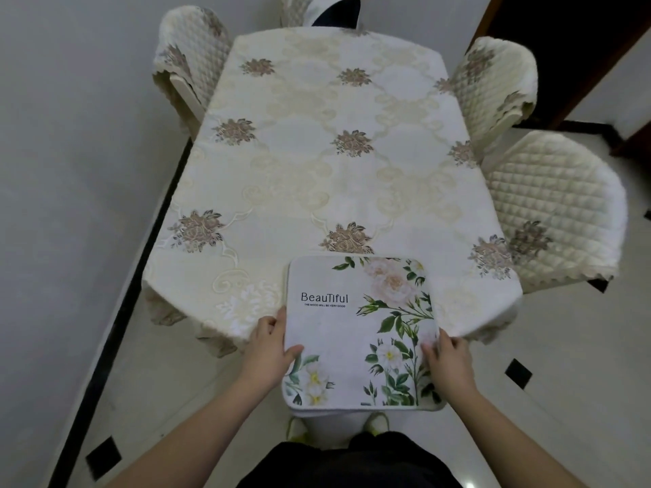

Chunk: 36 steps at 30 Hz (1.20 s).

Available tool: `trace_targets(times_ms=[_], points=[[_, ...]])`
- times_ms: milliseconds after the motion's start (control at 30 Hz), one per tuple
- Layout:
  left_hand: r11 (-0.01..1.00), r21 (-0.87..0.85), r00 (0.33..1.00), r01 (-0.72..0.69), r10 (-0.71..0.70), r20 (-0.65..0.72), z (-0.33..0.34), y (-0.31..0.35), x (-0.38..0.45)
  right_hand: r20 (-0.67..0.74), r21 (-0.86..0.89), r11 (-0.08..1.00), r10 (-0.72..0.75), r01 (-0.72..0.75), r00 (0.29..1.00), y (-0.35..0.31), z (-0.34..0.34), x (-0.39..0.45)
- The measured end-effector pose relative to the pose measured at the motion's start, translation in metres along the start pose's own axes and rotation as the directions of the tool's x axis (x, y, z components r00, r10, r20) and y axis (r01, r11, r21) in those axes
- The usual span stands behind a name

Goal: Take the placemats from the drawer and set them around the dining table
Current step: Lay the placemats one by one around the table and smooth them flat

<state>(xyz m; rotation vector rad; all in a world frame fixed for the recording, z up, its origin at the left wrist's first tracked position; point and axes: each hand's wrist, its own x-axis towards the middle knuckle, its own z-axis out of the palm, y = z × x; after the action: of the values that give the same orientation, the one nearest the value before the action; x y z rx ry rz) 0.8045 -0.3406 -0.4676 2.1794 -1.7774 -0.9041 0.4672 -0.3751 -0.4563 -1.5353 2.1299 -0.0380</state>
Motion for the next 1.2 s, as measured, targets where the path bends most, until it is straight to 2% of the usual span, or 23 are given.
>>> trace_targets(times_ms=[167, 433, 500, 567, 633, 700, 800, 1000, 1100, 1200], points=[[1.000, 0.020, 1.000, 0.012, -0.012, -0.002, 0.001, -0.002, 0.002, -0.011, -0.081, 0.997, 0.017, -0.018, 1.000, -0.006, -0.004, -0.002], [0.996, -0.073, 0.998, 0.050, -0.046, 0.052, -0.004, 0.001, 0.006, 0.031, -0.115, 0.993, -0.015, 0.018, 0.999, -0.004, -0.002, -0.001], [0.990, -0.119, 0.995, 0.071, -0.062, 0.076, -0.006, 0.001, 0.007, 0.056, -0.072, 0.997, -0.025, 0.029, 0.998, -0.001, -0.002, 0.002], [0.980, -0.183, 0.994, 0.085, -0.071, 0.082, -0.006, 0.005, 0.005, 0.121, 0.094, 0.996, -0.019, 0.007, 0.992, 0.002, 0.000, 0.004], [0.965, -0.241, 0.994, 0.105, -0.093, 0.058, -0.004, 0.010, -0.001, 0.174, 0.252, 0.968, -0.058, 0.013, 0.983, 0.005, 0.002, 0.003], [0.942, -0.318, 0.993, 0.111, -0.115, 0.006, 0.001, 0.011, -0.007, 0.156, 0.329, 0.942, -0.124, 0.067, 0.980, 0.009, 0.001, 0.001], [0.910, -0.394, 0.988, 0.128, -0.150, -0.027, 0.004, 0.009, -0.013, 0.127, 0.372, 0.923, -0.156, 0.099, 0.980, 0.012, -0.001, -0.005], [0.908, -0.399, 0.986, 0.126, -0.159, -0.051, 0.011, -0.002, -0.031, 0.147, 0.436, 0.892, -0.206, 0.123, 0.967, 0.023, 0.004, -0.018], [0.895, -0.432, 0.983, 0.114, -0.164, -0.080, 0.013, 0.003, -0.038, 0.155, 0.364, 0.927, -0.157, 0.092, 0.975, 0.026, 0.007, -0.022], [0.903, -0.415, 0.952, 0.114, -0.218, -0.213, 0.009, 0.020, -0.044, -0.017, 0.251, 0.961, -0.113, 0.114, 0.993, 0.021, 0.003, -0.025]])
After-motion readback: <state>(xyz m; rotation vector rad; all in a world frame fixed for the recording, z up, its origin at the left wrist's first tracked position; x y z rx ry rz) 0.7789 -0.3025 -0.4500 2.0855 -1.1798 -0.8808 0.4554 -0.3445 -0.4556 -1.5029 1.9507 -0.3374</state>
